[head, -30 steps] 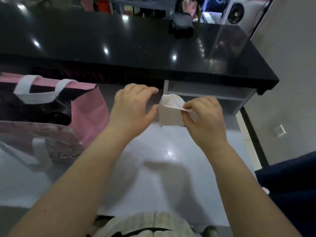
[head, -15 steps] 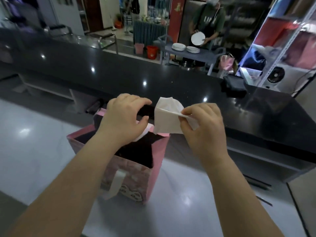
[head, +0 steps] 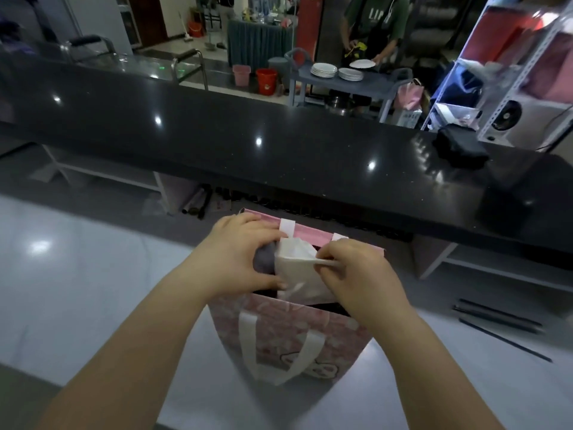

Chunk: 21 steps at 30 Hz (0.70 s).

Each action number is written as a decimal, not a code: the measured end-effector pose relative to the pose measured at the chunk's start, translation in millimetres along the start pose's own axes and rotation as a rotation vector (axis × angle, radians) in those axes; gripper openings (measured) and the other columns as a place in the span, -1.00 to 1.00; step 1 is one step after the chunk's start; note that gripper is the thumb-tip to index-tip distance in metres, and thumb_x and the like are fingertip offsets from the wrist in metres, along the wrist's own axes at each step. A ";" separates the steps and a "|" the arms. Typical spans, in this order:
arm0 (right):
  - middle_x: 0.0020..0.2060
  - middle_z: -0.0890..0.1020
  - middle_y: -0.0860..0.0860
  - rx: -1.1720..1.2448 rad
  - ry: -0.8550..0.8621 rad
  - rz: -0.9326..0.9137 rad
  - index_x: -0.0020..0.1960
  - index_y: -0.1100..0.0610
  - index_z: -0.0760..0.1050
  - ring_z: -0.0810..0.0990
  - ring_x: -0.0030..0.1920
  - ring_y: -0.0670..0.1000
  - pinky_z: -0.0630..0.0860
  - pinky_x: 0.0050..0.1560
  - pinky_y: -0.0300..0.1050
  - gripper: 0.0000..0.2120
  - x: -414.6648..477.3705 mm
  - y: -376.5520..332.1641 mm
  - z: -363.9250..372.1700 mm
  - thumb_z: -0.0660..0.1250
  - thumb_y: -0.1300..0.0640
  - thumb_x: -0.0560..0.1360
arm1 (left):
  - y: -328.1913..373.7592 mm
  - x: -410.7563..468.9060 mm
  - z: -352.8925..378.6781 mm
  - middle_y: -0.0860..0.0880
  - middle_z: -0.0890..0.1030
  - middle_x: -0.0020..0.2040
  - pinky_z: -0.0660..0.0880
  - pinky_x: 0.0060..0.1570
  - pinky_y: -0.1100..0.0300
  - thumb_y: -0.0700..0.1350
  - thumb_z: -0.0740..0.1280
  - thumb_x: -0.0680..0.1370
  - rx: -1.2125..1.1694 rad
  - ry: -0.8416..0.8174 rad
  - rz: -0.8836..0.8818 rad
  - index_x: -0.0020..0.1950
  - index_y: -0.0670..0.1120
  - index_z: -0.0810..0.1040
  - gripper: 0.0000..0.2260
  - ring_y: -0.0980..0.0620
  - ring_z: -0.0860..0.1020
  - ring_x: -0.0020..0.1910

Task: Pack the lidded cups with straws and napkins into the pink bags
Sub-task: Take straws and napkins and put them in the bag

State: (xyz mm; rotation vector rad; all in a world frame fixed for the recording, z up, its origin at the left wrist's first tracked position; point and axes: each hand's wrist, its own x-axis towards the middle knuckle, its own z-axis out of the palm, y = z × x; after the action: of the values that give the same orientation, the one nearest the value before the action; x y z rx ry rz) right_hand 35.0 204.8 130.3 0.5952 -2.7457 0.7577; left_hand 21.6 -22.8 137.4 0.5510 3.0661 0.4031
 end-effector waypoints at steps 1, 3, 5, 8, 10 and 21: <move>-0.18 0.57 -0.14 -0.058 -0.022 0.023 -0.10 0.00 0.57 0.49 -0.11 -0.07 0.50 -0.17 -0.07 -0.93 2.3 -0.7 2.3 0.35 0.15 0.49 | -3.0 1.5 0.7 0.28 0.26 0.49 0.04 0.48 0.02 0.45 0.38 0.26 -0.005 -0.028 0.004 0.49 0.24 0.30 -0.17 0.12 0.09 0.52; -0.15 0.56 -0.11 -0.165 -0.074 0.075 -0.08 0.00 0.56 0.50 -0.08 -0.03 0.50 -0.17 -0.04 -0.93 9.4 0.2 3.5 0.31 0.13 0.50 | -7.8 5.5 2.6 0.24 0.11 0.57 -0.10 0.51 0.00 0.48 0.37 0.24 0.000 -0.084 0.031 0.56 0.21 0.16 -0.05 0.12 -0.06 0.56; -0.11 0.57 -0.09 -0.249 -0.098 0.112 -0.07 0.02 0.57 0.51 -0.04 -0.01 0.50 -0.15 -0.04 -0.92 17.9 2.3 4.0 0.29 0.13 0.50 | -10.4 9.3 6.5 0.19 -0.01 0.60 -0.19 0.52 -0.01 0.51 0.33 0.26 0.035 -0.127 0.075 0.59 0.17 0.04 0.01 0.13 -0.15 0.57; -0.07 0.56 -0.07 -0.364 -0.070 0.146 -0.07 0.06 0.55 0.48 -0.01 0.00 0.50 -0.14 -0.04 -0.89 28.3 4.3 8.8 0.25 0.15 0.51 | -9.8 11.5 14.9 0.13 -0.14 0.61 -0.22 0.53 -0.07 0.53 0.28 0.26 0.059 -0.174 0.111 0.60 0.11 -0.12 0.07 0.10 -0.27 0.55; -0.08 0.56 -0.03 -0.481 -0.047 0.113 -0.08 0.11 0.54 0.48 -0.02 0.04 0.47 -0.14 -0.04 -0.90 34.6 2.6 15.0 0.24 0.19 0.50 | -10.1 11.6 19.3 0.11 -0.18 0.61 -0.22 0.53 -0.12 0.55 0.24 0.23 0.055 -0.181 0.125 0.60 0.09 -0.18 0.12 0.08 -0.31 0.55; -0.36 0.47 0.04 -0.722 0.038 -0.205 -0.33 0.14 0.47 0.43 -0.30 0.11 0.28 -0.29 -0.03 -0.82 35.3 -13.1 33.7 0.45 0.32 0.22 | -21.3 13.3 20.5 0.05 -0.18 0.61 -0.29 0.50 -0.12 0.56 0.29 0.18 -0.036 -0.182 0.199 0.60 0.04 -0.24 0.22 0.07 -0.33 0.54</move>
State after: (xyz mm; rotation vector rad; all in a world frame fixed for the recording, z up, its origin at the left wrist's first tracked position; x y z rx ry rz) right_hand 5.6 165.3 119.1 0.6561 -2.5981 -0.2697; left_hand 2.8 -32.4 112.8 0.8454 2.8351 0.3849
